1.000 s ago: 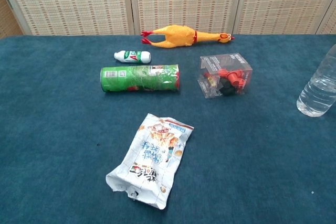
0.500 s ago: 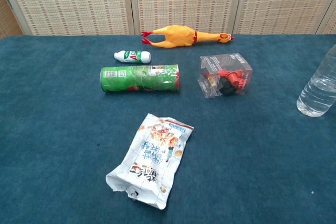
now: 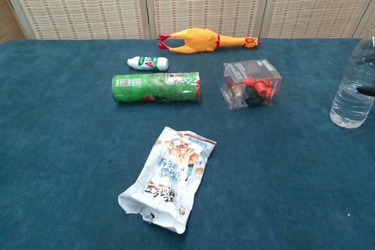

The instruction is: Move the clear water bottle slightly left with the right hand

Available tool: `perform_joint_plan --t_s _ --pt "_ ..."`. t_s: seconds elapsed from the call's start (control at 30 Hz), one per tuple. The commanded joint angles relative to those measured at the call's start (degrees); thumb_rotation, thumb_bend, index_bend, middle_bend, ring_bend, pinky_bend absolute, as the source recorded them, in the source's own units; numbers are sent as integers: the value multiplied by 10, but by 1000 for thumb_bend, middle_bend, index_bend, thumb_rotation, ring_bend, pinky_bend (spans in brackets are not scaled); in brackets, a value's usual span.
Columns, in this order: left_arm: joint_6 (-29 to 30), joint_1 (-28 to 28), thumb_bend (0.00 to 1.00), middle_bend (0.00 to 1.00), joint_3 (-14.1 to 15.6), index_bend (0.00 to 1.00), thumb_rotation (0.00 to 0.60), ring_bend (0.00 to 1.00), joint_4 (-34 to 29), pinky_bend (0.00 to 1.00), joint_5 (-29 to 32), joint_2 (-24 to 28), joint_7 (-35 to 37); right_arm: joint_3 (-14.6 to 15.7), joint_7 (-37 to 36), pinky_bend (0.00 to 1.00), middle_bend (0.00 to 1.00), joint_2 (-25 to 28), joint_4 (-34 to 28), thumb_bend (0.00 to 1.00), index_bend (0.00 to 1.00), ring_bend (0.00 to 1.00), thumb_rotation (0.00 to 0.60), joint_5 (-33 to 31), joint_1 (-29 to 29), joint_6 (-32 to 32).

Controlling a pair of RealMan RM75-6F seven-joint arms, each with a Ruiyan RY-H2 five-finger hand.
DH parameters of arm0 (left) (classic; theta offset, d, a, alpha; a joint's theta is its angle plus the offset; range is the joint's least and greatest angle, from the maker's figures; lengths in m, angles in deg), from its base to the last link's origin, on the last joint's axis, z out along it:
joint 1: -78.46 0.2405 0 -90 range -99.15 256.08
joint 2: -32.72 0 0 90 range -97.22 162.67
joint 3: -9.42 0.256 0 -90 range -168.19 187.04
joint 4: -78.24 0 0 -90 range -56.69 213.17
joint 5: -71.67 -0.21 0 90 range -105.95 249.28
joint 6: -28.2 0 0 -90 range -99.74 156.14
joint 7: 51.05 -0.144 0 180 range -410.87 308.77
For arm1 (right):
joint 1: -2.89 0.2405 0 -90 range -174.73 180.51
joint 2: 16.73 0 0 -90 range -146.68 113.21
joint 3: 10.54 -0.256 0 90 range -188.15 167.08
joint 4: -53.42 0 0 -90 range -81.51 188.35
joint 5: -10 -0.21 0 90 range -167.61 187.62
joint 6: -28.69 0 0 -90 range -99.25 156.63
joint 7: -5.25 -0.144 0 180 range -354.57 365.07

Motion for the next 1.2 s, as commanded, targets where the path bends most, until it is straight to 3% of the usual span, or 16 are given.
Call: perform_joint_plan --t_s 0.03,0.17,0.33,0.47,0.6,0.73,0.87,0.97,1.1,1.2 --pt "0 0 578 455 0 339 600 333 -1 490 -1 0 -1 -5 -6 698 621 -34 44 525 733 596 600 2 5 14" --pt "1 1 577 456 -1 339 600 333 -1 489 1 0 0 1 -14 708 634 -42 55 534 750 610 600 39 1 52" --pt "-2 0 577 457 0 338 600 333 -1 489 0 0 -2 31 30 708 637 -32 51 535 752 611 600 149 -9 163" --pt "-2 0 578 457 1 338 600 333 -2 490 0 0 -4 39 194 711 645 -30 68 535 760 618 600 213 -8 251" --pt "-1 0 578 457 0 339 600 333 -3 489 -1 -1 -3 26 389 719 654 -42 88 534 771 626 600 239 1 310" --pt "-2 0 578 458 0 339 600 333 -3 489 1 0 -2 32 446 725 662 -59 102 533 778 631 600 252 6 323" --pt "-3 0 578 458 0 339 600 333 -3 489 2 0 0 60 370 728 664 -43 54 533 779 635 600 243 8 266" --pt "-3 0 579 458 0 339 600 333 -2 489 2 0 1 86 247 732 665 1 -22 533 780 638 600 232 19 189" --pt "-4 0 577 458 1 338 600 333 -3 490 1 0 0 117 -35 732 665 84 -134 533 781 639 600 242 47 98" --pt "-3 0 577 458 1 339 600 333 -4 489 0 0 -2 133 -225 731 665 126 -159 533 780 639 600 269 63 79"
